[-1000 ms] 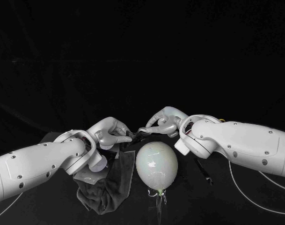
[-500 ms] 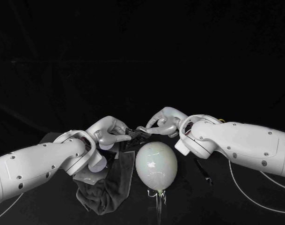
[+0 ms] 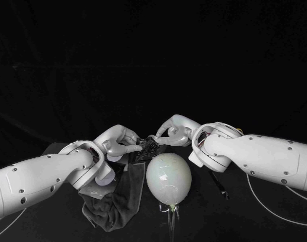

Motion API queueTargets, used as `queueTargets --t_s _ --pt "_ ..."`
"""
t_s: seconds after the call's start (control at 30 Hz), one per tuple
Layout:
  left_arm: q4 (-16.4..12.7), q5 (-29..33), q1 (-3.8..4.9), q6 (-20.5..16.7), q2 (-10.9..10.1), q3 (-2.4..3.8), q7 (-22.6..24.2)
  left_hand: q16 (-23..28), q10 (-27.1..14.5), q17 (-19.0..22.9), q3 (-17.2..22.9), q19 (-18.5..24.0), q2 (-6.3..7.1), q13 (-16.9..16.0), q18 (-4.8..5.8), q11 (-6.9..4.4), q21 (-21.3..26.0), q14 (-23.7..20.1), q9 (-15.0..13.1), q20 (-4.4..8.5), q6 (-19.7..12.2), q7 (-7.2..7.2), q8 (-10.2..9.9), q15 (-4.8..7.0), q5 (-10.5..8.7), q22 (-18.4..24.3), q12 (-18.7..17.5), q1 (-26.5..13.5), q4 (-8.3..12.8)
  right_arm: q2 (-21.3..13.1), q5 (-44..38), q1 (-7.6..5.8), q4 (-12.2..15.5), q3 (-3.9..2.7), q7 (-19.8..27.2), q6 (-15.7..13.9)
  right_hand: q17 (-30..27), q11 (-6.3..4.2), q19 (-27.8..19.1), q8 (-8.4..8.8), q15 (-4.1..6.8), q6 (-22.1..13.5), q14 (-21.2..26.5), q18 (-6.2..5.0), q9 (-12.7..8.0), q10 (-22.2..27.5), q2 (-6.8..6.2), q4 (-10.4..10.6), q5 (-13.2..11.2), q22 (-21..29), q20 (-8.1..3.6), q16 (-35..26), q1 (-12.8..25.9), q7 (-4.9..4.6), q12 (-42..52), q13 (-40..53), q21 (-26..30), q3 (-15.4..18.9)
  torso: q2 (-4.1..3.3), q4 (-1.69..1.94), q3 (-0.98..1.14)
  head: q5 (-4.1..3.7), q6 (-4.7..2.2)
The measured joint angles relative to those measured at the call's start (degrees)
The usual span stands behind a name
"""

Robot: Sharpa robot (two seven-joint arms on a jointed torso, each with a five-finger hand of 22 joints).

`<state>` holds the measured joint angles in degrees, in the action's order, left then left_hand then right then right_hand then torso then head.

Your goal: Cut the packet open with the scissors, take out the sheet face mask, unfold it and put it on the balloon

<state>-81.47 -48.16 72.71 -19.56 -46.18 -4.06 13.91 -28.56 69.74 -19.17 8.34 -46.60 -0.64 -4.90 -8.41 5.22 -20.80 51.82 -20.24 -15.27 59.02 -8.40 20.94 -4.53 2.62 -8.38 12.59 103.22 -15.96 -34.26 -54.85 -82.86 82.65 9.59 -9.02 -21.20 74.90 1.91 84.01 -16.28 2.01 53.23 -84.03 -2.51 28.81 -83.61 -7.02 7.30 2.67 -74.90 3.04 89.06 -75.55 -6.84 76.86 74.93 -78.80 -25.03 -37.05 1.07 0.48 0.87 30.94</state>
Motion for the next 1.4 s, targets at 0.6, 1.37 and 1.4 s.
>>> queueTargets --t_s 0.6,1.37,1.4 --pt "-1.2 -0.4 0.0 0.1 0.0 0.01 0.1 0.0 0.1 0.9 6.7 2.5 2.71 0.1 0.03 -0.12 -4.0 0.2 0.0 0.22 0.0 0.23 0.0 -0.2 0.01 -2.6 -0.3 -2.1 0.7 1.7 -4.3 -0.05 -2.4 0.01 0.7 -2.5 0.1 1.82 0.1 3.44 -1.41 -2.6 0.0 0.01 -2.0 1.6 -0.9 1.1 0.2 0.0 2.01 -0.2 0.5 -2.03 -2.9 0.0 1.1 0.8 -0.02 0.03 -0.01 -0.05 -0.11" --pt "-1.3 -1.4 -0.01 0.0 -0.1 0.0 0.1 0.0 0.4 1.3 12.5 4.9 4.96 0.0 0.06 0.01 -7.6 0.2 0.0 0.02 0.1 0.11 0.3 -0.2 0.01 -5.1 -0.4 -5.0 2.8 1.0 -11.4 -0.19 -0.7 0.04 0.7 2.1 0.0 1.58 0.0 3.56 -1.41 -0.5 0.0 0.01 -2.3 0.8 -4.46 0.0 0.2 0.0 2.15 0.0 -1.7 -1.46 -0.2 0.0 1.1 2.7 -0.01 0.0 -0.01 0.01 0.06" --pt "-1.3 -1.4 -0.01 0.0 -0.1 0.0 0.1 0.0 0.4 1.3 12.6 4.9 4.98 0.0 0.06 0.01 -7.6 0.2 0.0 0.01 0.1 0.11 0.3 -0.2 0.01 -5.2 -0.4 -5.3 2.9 1.0 -11.8 -0.19 -0.7 0.04 0.7 2.4 0.0 1.58 -0.1 3.78 -1.41 -0.5 0.0 0.01 -2.3 0.8 -4.57 0.0 0.2 0.0 2.23 -0.1 -1.8 -1.46 -0.2 0.0 1.1 2.7 -0.01 -0.01 0.0 0.01 0.06"
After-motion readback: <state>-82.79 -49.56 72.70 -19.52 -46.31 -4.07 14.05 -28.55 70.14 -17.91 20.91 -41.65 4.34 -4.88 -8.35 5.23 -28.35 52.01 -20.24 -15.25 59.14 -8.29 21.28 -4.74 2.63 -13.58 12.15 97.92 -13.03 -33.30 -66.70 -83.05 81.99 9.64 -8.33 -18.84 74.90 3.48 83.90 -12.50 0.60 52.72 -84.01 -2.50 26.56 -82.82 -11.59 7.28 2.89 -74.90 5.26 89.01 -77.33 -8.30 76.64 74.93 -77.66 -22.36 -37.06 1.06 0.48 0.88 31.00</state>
